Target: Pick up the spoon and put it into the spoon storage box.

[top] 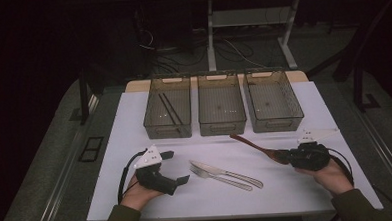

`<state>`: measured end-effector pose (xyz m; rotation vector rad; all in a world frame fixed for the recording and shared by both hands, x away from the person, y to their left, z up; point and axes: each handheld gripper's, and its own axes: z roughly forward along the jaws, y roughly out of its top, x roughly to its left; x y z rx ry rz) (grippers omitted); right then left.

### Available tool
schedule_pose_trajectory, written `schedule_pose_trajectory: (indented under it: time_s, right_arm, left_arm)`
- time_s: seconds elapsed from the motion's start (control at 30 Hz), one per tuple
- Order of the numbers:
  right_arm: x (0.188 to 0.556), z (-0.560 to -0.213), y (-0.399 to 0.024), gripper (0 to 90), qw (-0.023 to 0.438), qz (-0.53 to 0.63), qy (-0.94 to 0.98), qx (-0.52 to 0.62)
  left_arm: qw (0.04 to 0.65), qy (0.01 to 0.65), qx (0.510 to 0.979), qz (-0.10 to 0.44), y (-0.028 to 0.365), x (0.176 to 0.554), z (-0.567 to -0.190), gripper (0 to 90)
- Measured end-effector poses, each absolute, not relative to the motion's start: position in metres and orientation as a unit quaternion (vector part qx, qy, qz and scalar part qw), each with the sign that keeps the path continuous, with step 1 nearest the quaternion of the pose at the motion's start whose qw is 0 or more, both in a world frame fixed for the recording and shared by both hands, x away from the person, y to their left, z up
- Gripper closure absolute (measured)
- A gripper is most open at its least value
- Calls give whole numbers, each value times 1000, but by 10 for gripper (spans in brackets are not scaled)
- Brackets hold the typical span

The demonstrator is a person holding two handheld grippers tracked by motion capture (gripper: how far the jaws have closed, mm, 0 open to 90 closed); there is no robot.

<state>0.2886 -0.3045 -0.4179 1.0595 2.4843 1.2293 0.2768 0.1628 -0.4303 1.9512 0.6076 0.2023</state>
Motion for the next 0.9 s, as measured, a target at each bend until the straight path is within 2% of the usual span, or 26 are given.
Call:
schedule_pose_trajectory:
  time_s: [0.9]
  right_arm:
    - [300,-391,-302,809,117,442,806,377]
  left_arm:
    - [517,259,811,86,163,277,-430,0]
